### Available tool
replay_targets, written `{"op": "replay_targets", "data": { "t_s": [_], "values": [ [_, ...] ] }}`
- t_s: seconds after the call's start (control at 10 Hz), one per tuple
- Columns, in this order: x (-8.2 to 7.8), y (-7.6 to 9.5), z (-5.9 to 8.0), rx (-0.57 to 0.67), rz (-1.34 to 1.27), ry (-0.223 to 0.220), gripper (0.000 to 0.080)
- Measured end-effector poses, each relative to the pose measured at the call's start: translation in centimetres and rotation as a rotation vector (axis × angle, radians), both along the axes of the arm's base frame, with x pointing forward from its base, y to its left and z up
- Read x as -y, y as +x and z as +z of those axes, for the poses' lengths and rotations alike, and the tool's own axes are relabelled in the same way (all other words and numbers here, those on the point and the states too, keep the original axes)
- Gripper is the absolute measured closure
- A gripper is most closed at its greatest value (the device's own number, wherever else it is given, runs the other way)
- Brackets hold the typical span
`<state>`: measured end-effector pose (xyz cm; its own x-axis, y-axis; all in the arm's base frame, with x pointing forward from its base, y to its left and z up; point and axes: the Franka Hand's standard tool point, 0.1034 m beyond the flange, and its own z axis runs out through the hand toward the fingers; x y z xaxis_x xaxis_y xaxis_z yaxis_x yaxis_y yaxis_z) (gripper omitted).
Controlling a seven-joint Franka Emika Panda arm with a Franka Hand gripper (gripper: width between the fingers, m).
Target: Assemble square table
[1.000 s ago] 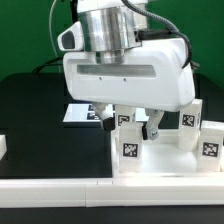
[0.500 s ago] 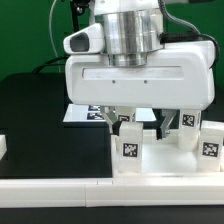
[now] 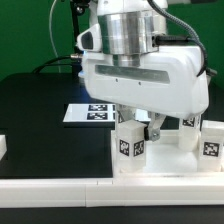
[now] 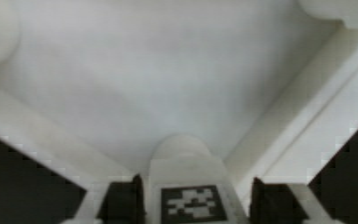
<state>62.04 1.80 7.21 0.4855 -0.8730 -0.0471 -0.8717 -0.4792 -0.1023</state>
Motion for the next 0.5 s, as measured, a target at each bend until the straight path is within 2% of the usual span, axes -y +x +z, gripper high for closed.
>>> {"op": "replay_targets", "data": {
  "t_s": [0.5],
  "values": [
    [-0.2,1.3,0.0,-0.015,-0.761,0.100,0.0515]
  ]
}}
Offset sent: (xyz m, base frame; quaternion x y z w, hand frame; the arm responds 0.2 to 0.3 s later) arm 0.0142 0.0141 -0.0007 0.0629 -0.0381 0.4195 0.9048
